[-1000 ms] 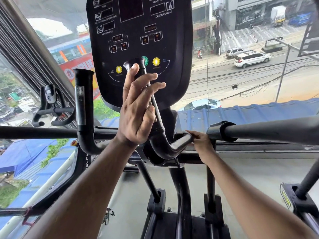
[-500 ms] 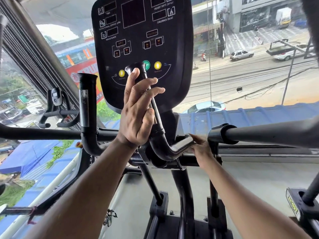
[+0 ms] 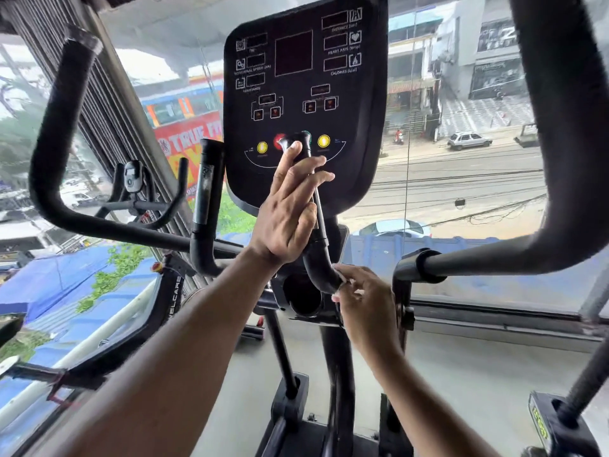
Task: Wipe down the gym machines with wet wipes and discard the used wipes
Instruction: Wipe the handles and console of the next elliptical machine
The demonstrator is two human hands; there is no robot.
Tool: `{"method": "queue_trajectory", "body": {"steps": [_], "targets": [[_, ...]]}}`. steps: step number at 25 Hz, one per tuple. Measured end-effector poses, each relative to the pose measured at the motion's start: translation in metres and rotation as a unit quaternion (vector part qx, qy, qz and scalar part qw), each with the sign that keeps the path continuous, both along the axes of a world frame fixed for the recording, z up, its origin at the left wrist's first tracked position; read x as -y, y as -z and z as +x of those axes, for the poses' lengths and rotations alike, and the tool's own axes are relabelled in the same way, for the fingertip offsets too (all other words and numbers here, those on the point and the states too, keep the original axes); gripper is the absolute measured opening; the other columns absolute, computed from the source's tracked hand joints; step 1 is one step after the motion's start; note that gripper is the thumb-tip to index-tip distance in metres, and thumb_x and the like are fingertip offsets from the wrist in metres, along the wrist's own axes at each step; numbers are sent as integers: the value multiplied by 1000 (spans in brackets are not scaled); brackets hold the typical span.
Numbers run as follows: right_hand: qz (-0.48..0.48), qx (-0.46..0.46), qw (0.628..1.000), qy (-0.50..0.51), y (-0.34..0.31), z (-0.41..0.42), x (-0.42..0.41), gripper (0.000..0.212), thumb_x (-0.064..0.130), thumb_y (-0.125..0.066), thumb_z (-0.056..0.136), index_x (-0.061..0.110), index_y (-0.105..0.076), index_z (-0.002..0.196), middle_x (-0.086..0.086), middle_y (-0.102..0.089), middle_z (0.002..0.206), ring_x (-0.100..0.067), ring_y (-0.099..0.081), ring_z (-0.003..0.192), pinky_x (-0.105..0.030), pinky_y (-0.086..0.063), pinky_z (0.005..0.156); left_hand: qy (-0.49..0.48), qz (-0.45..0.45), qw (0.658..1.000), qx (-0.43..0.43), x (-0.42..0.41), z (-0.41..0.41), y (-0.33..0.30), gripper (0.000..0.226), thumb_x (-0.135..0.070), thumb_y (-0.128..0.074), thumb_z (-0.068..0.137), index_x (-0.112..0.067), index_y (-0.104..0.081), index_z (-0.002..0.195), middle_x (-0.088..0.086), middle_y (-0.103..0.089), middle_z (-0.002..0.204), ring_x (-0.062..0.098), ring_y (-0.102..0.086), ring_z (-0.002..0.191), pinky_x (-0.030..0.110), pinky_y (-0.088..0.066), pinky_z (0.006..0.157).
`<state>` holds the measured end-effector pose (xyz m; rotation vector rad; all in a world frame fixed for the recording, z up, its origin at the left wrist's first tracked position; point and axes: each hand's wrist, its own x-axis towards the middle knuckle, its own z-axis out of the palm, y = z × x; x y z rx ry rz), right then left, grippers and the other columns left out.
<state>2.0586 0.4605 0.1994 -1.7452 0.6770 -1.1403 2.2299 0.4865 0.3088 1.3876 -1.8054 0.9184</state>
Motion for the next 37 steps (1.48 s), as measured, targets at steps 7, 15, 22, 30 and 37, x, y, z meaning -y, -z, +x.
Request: {"method": "queue_trajectory", "body": {"steps": [7,15,22,30,37], "targets": [[-129,9,991,-42,-38,-31,-14,27,12,-68,94,18,-75,119,15,-73,100,5,-68,91,-17,-55,82,-5,33,999,-5,-14,-6,-3,50,-19,-33,100,7,-59,135,22,-48,152,46,-23,154,51,-16,128],[-537,-65,836,-94,-86,-44,17,30,16,-52,102,8,-72,122,-3,-67,126,-23,-62,109,-33,-53,96,-139,17,987,83,-57,22,-4,51,-30,-38,109,-15,-43,157,10,-32,168,31,-21,158,53,-14,129],[-631,-164,749,-115,-81,-14,22,41,22,-31,111,5,-68,120,-6,-56,117,-21,-52,96,-34,-58,68,-302,-17,945,-121,-103,81,15,65,-36,-45,110,-27,-15,167,-3,-4,174,39,-51,138,54,-60,83],[-669,-165,717,-109,-45,-18,21,33,10,-39,109,-1,-68,121,-8,-64,122,-28,-56,109,-37,-51,94,-219,-11,969,-117,-105,82,22,60,-24,-43,111,-27,-18,166,-7,-4,174,36,-60,130,38,-57,50],[-676,-194,693,-156,-7,-32,44,20,9,-53,105,6,-72,109,-6,-67,110,-25,-54,102,-38,-53,87,-226,-49,963,-138,-103,81,25,55,-24,-46,111,-24,-30,163,-3,-19,172,34,-68,116,34,-55,53]]}}
